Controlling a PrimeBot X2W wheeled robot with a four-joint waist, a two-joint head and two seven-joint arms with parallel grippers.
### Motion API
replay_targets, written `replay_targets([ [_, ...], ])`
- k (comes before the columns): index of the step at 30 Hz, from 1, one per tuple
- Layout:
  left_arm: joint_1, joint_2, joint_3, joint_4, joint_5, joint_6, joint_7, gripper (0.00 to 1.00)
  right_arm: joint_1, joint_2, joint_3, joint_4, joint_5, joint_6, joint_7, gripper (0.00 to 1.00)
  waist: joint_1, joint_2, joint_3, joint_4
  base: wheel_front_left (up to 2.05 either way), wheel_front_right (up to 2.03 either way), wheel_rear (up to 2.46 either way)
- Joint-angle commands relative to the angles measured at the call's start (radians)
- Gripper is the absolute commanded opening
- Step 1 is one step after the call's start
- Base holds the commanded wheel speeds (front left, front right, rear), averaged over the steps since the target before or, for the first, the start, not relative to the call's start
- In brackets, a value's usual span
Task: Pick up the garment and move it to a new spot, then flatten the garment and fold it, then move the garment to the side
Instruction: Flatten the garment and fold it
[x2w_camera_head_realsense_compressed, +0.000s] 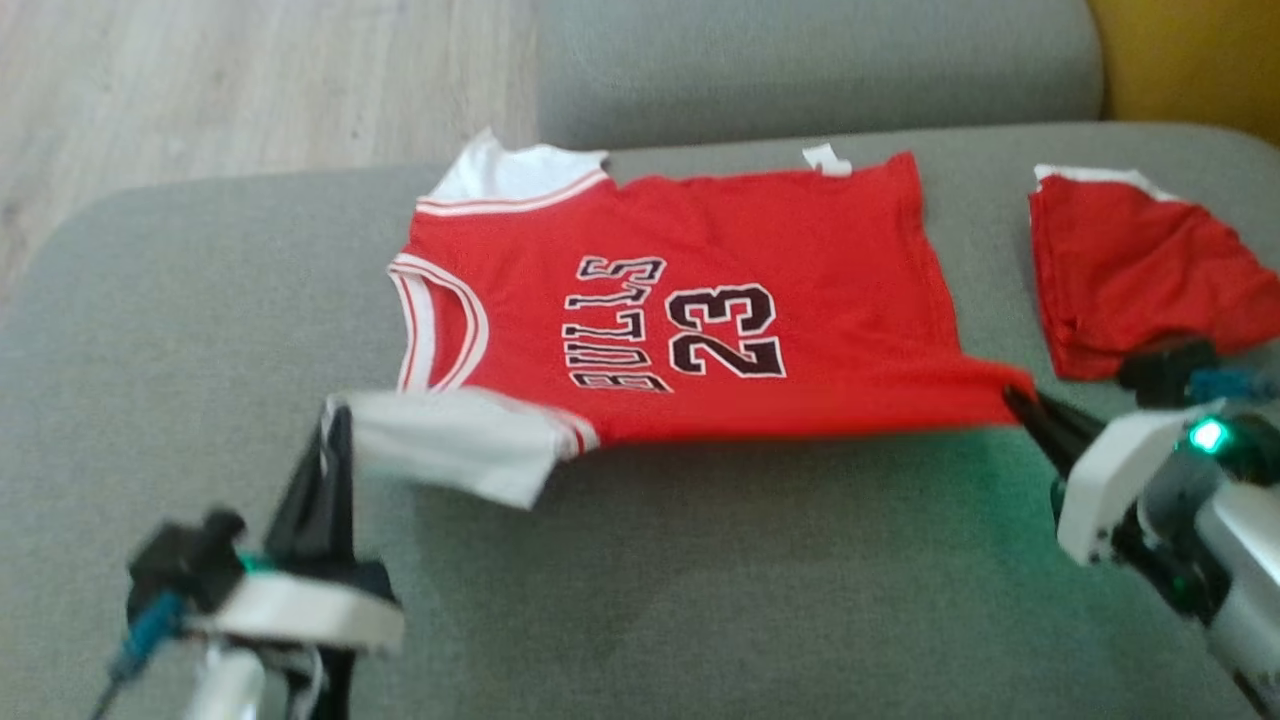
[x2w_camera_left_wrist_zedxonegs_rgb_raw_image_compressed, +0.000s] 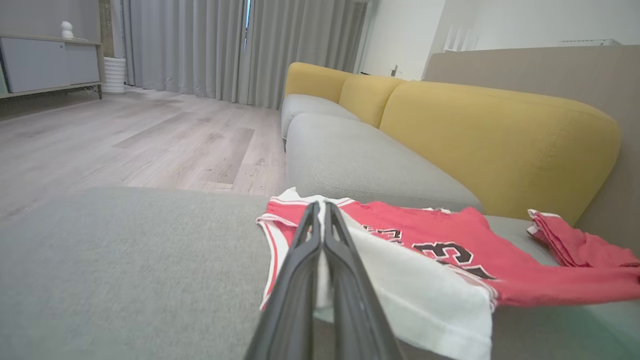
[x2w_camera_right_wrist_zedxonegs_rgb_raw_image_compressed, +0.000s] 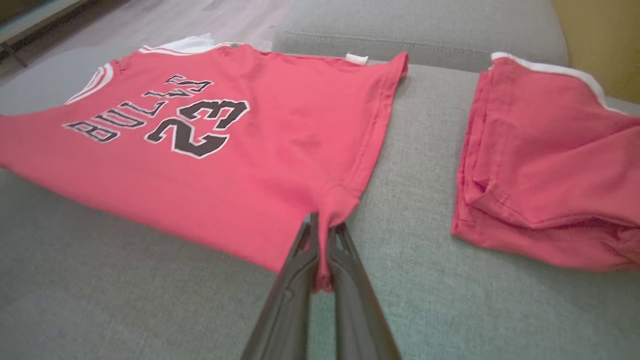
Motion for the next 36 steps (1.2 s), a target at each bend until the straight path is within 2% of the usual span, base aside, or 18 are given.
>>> replay_targets([
  [1,-0.086,0.016,0.052,-0.023,-0.01,0.008,0.003,0.0,-0.044,-0.006,-0.027,-0.024,-0.003,0.006,0.003,0.0,-0.0001,0.0,0.03,-0.008,0.0,0.0,0.0],
  [5,-0.188,0.018,0.051,0.028,-0.019,0.004,0.029,0.0,-0.072,0.023,-0.098,-0.02,0.018,0.006,0.03,0.0,-0.0001,0.0,0.078,-0.007,0.0,0.0,0.0],
  [13,-0.38,0.039,0.029,0.173,-0.006,-0.005,0.083,0.0,-0.151,0.063,-0.135,0.02,-0.008,0.006,0.083,0.0,-0.0001,0.0,0.157,-0.004,0.0,0.0,0.0],
  [22,-0.549,0.07,-0.031,0.356,0.052,-0.017,0.111,0.0,-0.257,0.086,-0.097,0.092,-0.049,0.006,0.121,0.0,-0.0001,0.0,0.223,0.007,0.0,0.0,0.0],
  [28,-0.616,0.065,-0.063,0.455,0.083,-0.012,0.098,0.0,-0.32,0.084,-0.06,0.136,-0.057,0.006,0.122,0.0,-0.0001,0.0,0.247,0.022,0.0,0.0,0.0],
  [29,-0.626,0.061,-0.068,0.47,0.087,-0.012,0.097,0.0,-0.334,0.083,-0.056,0.143,-0.065,0.006,0.113,0.38,-0.0001,0.0,0.251,0.024,0.0,0.0,0.0],
  [30,-0.636,0.058,-0.074,0.486,0.091,-0.01,0.096,0.06,-0.348,0.084,-0.057,0.155,-0.07,0.006,0.104,1.0,-0.0001,0.0,0.254,0.026,0.0,0.0,0.0],
  [31,-0.647,0.056,-0.078,0.498,0.098,-0.006,0.086,0.62,-0.362,0.086,-0.054,0.167,-0.077,0.006,0.096,1.0,-0.0001,0.0,0.257,0.028,0.0,0.0,0.0],
  [32,-0.66,0.052,-0.08,0.509,0.103,0.0,0.072,1.0,-0.377,0.088,-0.052,0.181,-0.085,0.006,0.086,1.0,-0.0001,0.0,0.259,0.029,0.0,0.0,0.0],
  [36,-0.712,0.022,-0.059,0.532,0.09,0.017,-0.037,1.0,-0.432,0.104,-0.077,0.236,-0.111,0.006,0.005,1.0,-0.0001,0.0,0.258,0.032,0.0,0.0,0.0],
])
